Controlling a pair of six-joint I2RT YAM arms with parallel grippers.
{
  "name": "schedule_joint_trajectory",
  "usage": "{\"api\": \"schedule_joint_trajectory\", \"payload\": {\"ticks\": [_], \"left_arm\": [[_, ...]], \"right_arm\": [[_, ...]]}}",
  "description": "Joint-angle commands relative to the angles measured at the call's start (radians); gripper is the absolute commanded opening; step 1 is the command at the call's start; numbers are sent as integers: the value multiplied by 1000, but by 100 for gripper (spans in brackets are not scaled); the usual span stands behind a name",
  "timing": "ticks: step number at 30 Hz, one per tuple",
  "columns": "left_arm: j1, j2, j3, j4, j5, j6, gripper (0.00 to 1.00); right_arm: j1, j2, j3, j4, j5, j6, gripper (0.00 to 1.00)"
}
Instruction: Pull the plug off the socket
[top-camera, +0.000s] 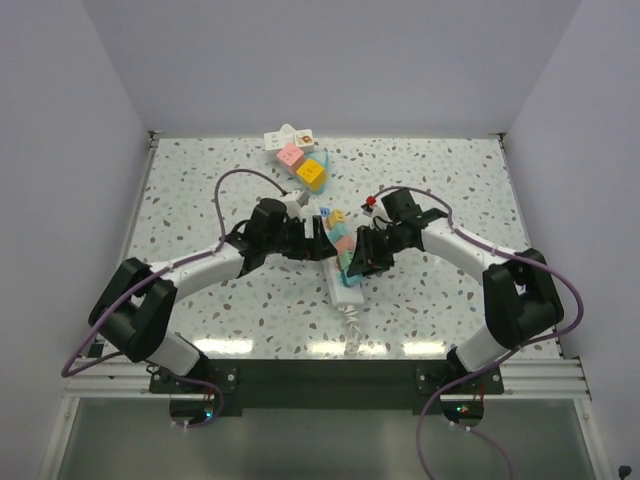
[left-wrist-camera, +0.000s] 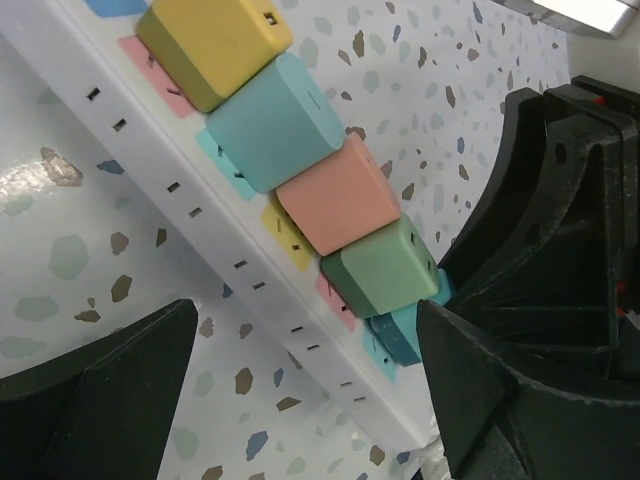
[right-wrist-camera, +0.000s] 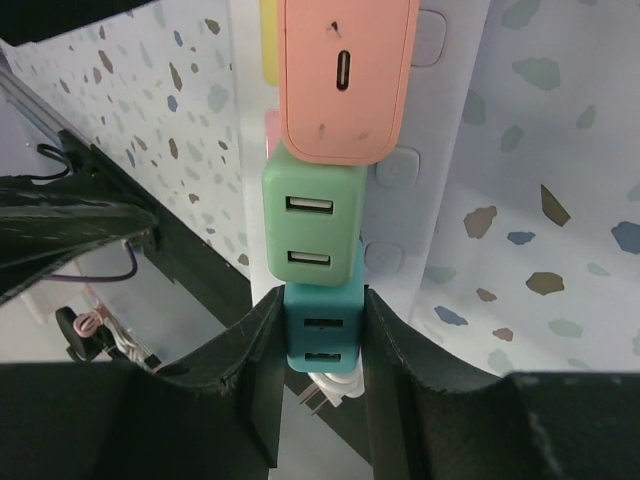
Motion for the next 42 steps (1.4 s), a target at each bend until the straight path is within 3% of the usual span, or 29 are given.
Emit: {"api": "schedule_joint_trajectory", "payload": {"ticks": [1, 4, 9, 21, 24, 28, 32, 37, 42], "left_arm": [[-20, 62, -1, 95, 12, -30, 91], [-22, 92, 6, 40, -24, -47, 84], [-22, 53, -72, 83, -74, -91, 81], [-69, 174, -47, 224, 41, -199, 56], [-69, 183, -59, 226, 24, -222, 39], [-69, 185, -70, 201, -31, -242, 0], [-69, 178, -72, 143, -143, -249, 0], [-68, 157, -75, 39, -260, -251, 0], [-66, 146, -73, -24, -320, -235, 0]], "right_arm": [[2, -35, 6, 139, -110, 50, 0], [0, -23, 1, 153, -106, 62, 0], [2, -17, -12, 190, -113, 80, 0], [2, 0, -22, 228, -107, 86, 0], [2, 2, -20, 216, -95, 80, 0], [2, -24, -32, 195, -75, 67, 0], [0, -104, -80, 175, 7, 62, 0], [-6, -335, -158, 215, 78, 117, 0], [-18, -457, -166, 89, 140, 108, 0]]}}
